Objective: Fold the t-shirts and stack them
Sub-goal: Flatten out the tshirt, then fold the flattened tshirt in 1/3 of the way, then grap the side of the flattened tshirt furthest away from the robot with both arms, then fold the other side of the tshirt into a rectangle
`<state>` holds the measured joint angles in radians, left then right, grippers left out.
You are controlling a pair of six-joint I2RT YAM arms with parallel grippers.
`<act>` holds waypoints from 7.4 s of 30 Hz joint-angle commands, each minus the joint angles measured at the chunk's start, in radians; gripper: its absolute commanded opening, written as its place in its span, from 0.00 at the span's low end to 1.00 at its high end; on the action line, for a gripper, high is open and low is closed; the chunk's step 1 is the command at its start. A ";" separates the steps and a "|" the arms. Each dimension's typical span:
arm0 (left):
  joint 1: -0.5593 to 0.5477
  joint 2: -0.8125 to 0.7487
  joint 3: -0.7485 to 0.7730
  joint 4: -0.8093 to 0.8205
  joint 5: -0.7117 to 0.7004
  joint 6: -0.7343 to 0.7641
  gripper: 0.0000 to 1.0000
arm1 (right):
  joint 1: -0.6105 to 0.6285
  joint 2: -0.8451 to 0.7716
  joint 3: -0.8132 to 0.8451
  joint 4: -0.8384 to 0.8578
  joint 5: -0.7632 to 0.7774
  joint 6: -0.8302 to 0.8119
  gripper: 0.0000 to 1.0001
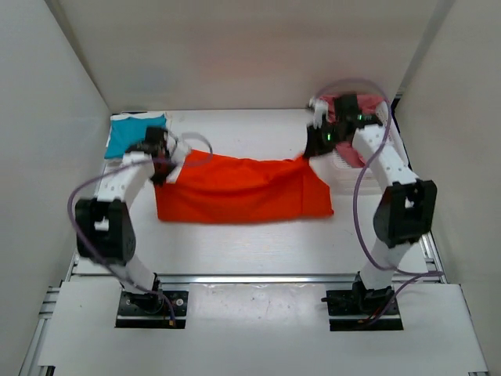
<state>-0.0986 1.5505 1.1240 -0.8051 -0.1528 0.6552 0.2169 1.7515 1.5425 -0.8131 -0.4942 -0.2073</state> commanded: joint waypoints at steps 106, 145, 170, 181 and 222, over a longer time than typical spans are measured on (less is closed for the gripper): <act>0.192 0.402 0.264 0.084 0.173 -0.516 0.63 | -0.047 0.025 -0.370 0.312 0.209 0.273 0.64; 0.098 0.093 -0.188 -0.250 -0.062 -0.212 0.40 | 0.059 -0.340 -0.734 -0.004 0.244 -0.041 0.53; 0.188 0.416 0.514 0.059 0.162 -0.411 0.84 | 0.084 0.342 0.181 0.534 0.155 0.201 0.47; 0.163 0.422 0.382 0.185 0.197 -0.408 0.91 | 0.147 0.447 0.154 0.529 0.039 0.226 0.56; 0.020 -0.007 -0.148 0.290 0.067 -0.189 0.00 | 0.410 -0.003 -0.237 0.223 0.097 -0.414 0.01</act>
<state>-0.0654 1.6054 1.0355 -0.5346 -0.0448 0.4095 0.5938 1.7428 1.3537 -0.4789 -0.3981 -0.4854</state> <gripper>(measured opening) 0.026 0.005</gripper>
